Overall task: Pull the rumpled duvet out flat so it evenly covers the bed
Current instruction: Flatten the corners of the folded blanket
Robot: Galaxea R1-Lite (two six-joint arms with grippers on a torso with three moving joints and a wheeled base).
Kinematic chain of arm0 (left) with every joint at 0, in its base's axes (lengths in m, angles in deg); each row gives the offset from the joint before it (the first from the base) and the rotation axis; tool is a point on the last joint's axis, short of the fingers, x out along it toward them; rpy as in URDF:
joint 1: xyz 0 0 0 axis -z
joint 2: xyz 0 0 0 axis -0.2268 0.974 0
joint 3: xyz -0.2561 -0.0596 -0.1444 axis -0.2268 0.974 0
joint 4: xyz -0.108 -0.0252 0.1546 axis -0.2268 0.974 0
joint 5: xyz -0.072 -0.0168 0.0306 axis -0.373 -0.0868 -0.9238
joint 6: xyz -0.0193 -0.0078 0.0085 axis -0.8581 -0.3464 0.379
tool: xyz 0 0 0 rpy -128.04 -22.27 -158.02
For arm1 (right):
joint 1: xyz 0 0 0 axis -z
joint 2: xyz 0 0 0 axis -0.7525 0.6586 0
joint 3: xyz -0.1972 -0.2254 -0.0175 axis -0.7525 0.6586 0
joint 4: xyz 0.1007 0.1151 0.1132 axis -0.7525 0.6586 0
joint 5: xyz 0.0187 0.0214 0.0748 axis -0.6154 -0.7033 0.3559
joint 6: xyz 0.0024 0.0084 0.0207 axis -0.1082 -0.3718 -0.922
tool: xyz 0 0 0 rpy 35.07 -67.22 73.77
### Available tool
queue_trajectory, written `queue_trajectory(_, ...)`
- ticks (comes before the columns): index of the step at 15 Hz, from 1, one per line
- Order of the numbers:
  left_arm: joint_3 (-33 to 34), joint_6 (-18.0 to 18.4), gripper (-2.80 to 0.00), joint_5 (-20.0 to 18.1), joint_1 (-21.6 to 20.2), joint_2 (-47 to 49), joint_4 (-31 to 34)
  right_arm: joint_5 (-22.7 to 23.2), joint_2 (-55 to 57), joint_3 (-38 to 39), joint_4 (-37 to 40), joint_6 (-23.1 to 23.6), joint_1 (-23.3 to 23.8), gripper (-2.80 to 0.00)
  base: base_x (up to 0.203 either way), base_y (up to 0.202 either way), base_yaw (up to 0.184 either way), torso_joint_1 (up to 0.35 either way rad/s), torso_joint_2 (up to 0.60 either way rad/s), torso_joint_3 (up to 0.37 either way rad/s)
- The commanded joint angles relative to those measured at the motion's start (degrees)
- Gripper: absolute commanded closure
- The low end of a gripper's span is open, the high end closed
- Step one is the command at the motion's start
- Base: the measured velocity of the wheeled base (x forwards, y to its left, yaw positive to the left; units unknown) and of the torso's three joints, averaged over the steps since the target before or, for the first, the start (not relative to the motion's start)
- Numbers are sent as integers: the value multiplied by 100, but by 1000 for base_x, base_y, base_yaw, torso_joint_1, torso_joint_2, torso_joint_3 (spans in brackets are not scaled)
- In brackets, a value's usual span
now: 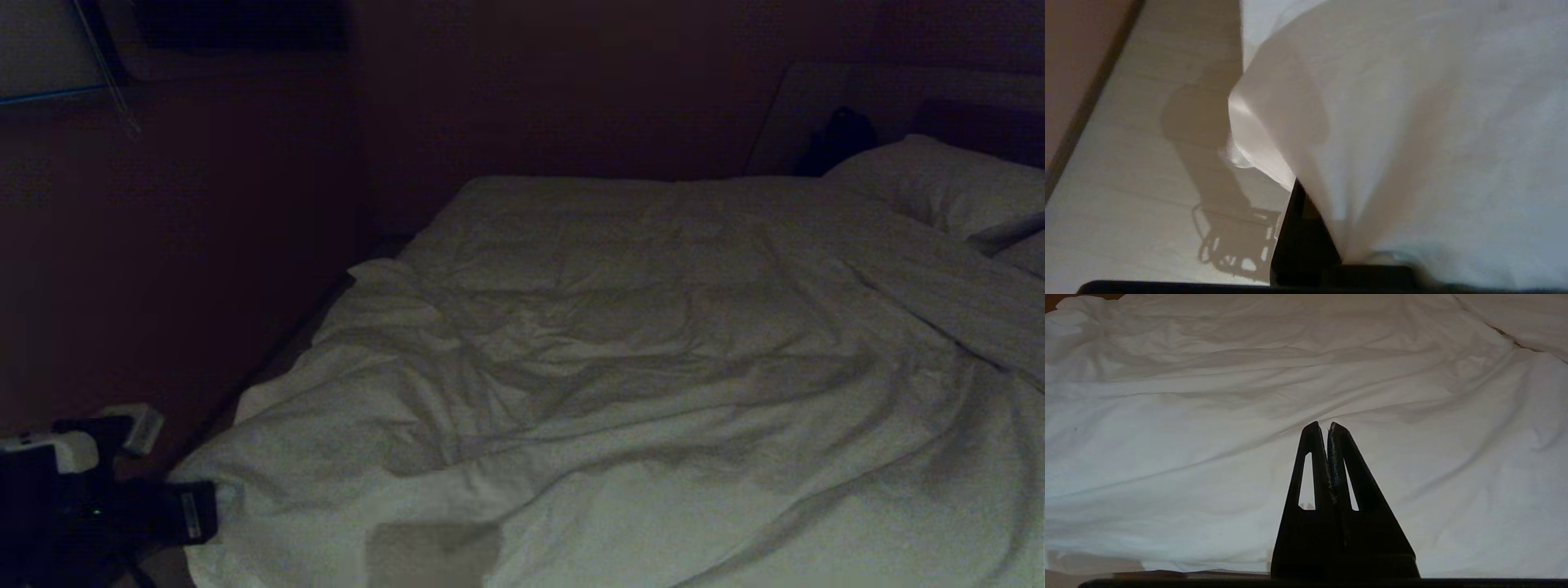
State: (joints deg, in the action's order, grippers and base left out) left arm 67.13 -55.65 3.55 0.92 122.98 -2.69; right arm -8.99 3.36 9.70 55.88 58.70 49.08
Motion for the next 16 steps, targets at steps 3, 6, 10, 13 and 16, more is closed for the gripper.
queue_trajectory(3, -502, -22, 0, 0, -406, -377, 742, 2, 6, 1, -4, 4, 0, 0, 0, 0, 0, 0, 0, 0)
queue_trajectory(6, -610, -22, 0, 9, -542, -521, 923, 2, 6, 1, -4, 4, 0, 0, 0, 0, 0, 0, 0, 0)
queue_trajectory(10, -982, -22, 0, 9, -971, -653, 1384, 2, 6, 1, -4, 4, 0, 0, 0, 0, 0, 0, 0, 0)
queue_trajectory(13, -1098, 29, 0, 26, -1110, -661, 1605, 2, 6, 1, -4, 4, 0, 0, 0, 0, 0, 0, 0, 0)
queue_trajectory(16, -934, 383, 0, 53, -1110, -702, 1614, 2, 6, 1, -4, 4, 0, 0, 0, 0, 0, 0, 0, 0)
